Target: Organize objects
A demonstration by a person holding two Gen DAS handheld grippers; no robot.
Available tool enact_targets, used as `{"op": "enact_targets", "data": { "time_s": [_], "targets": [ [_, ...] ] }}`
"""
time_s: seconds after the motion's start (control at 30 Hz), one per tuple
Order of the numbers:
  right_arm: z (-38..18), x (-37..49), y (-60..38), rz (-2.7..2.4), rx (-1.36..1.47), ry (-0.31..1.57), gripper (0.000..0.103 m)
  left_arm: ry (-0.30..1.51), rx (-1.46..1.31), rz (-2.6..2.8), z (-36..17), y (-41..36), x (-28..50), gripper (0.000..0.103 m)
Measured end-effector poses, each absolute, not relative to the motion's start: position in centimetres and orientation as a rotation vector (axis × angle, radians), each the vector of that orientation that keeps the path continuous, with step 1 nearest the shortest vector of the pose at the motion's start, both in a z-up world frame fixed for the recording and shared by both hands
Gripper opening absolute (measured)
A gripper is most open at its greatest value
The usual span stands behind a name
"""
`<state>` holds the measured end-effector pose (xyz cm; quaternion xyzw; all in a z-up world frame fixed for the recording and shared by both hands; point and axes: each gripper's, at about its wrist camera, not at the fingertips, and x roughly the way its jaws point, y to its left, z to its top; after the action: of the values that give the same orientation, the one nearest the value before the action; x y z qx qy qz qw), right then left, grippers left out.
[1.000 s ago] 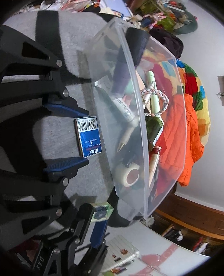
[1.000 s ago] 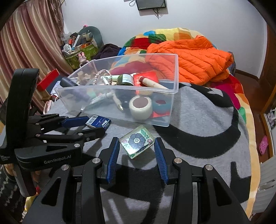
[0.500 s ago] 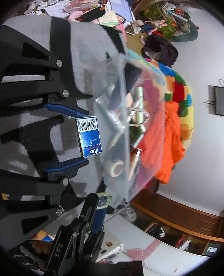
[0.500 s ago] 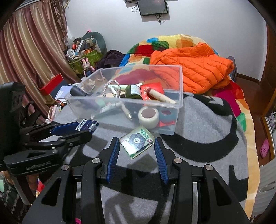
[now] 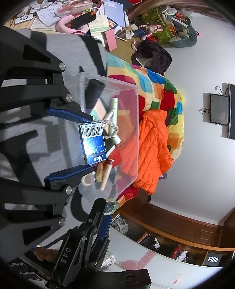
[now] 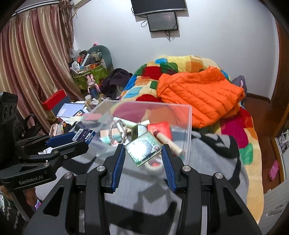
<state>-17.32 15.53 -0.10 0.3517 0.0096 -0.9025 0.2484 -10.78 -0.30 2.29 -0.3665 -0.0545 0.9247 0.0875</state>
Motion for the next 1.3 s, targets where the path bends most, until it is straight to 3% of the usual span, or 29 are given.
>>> {"op": "enact_targets", "data": {
  "time_s": [0.5, 0.9, 1.2, 1.3],
  "targets": [
    [-3.9, -22.5, 13.4, -2.401, 1.111, 0.053, 0.038, -0.133, -1.2, 2.701, -0.3, 0.2, -15.8, 0.048],
    [-1.3, -20.9, 14.4, -2.411, 1.039, 0.045, 0.038, -0.136, -1.134, 2.719, 1.4, 0.0, -13.9, 0.049],
    [1.5, -17.6, 15.7, -2.45, 0.947, 0.026, 0.039, -0.109, -1.031, 2.776, 3.6, -0.4, -10.2, 0.066],
    [1.9, -16.1, 16.0, -2.473, 0.912, 0.03, 0.049, -0.088, -1.008, 2.79, 3.9, -0.3, -9.0, 0.075]
  ]
}}
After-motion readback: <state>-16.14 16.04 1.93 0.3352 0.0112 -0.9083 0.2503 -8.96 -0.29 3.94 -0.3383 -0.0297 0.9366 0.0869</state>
